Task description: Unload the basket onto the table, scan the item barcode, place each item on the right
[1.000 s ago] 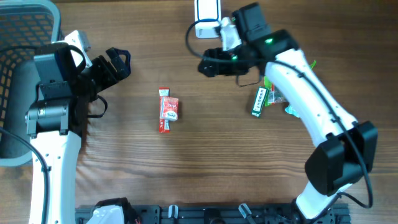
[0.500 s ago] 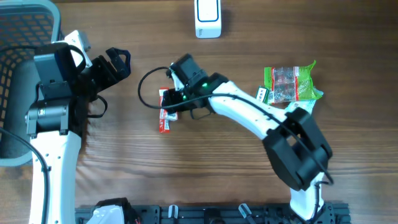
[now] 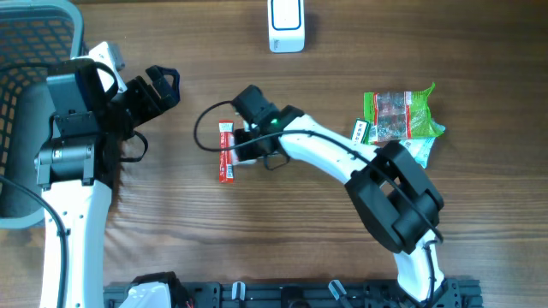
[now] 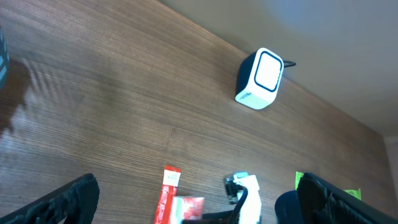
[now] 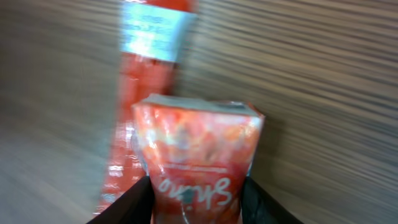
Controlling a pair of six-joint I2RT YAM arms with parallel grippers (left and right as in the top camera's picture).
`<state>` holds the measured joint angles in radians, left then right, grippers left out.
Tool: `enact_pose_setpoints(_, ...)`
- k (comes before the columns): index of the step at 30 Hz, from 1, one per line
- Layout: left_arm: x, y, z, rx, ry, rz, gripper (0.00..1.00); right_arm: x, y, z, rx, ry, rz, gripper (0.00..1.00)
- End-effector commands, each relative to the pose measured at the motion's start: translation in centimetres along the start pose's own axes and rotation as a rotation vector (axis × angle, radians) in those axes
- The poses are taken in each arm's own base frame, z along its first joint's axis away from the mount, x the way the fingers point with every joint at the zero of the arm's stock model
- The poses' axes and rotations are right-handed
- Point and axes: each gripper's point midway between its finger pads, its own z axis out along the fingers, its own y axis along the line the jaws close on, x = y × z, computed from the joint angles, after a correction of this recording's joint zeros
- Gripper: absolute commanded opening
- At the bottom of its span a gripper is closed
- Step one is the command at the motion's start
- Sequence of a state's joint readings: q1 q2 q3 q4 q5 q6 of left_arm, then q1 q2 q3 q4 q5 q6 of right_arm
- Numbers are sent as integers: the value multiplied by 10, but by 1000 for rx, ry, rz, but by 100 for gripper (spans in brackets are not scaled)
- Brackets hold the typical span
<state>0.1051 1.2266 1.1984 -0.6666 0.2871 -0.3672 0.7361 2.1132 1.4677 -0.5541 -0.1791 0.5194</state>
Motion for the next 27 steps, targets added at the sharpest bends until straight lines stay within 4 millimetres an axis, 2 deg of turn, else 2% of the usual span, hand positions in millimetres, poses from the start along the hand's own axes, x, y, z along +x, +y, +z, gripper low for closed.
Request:
enact_pose_setpoints(1,0,-1,1,11,5,17,100,-21,-53,-29,140,-57,89,45)
enact_pose_setpoints(5,0,-1,1,11,5,17,100,-18,-103,-45,240,-6,71,48)
enact_pose_setpoints(9,0,-1,1,11,5,17,100,-10,-125,-52,268,58,-4,51)
enact_pose_setpoints(13,0,-1,1,11,5,17,100,-11,-138,-60,276,63,9,59)
enact_pose_setpoints(19,0,-1,1,11,5,17,100,-26,-142,-93,156,10,74,66)
enact_pose_setpoints(22,0,-1,1,11,5,17,100,-30,-134,-108,5,2,73,66)
enact_pose_setpoints(25,0,-1,1,11,5,17,100,-29,-141,-114,-58,16,132,64)
enact_pose_setpoints(27,0,-1,1,11,5,17,100,-26,-150,-113,-54,19,161,57)
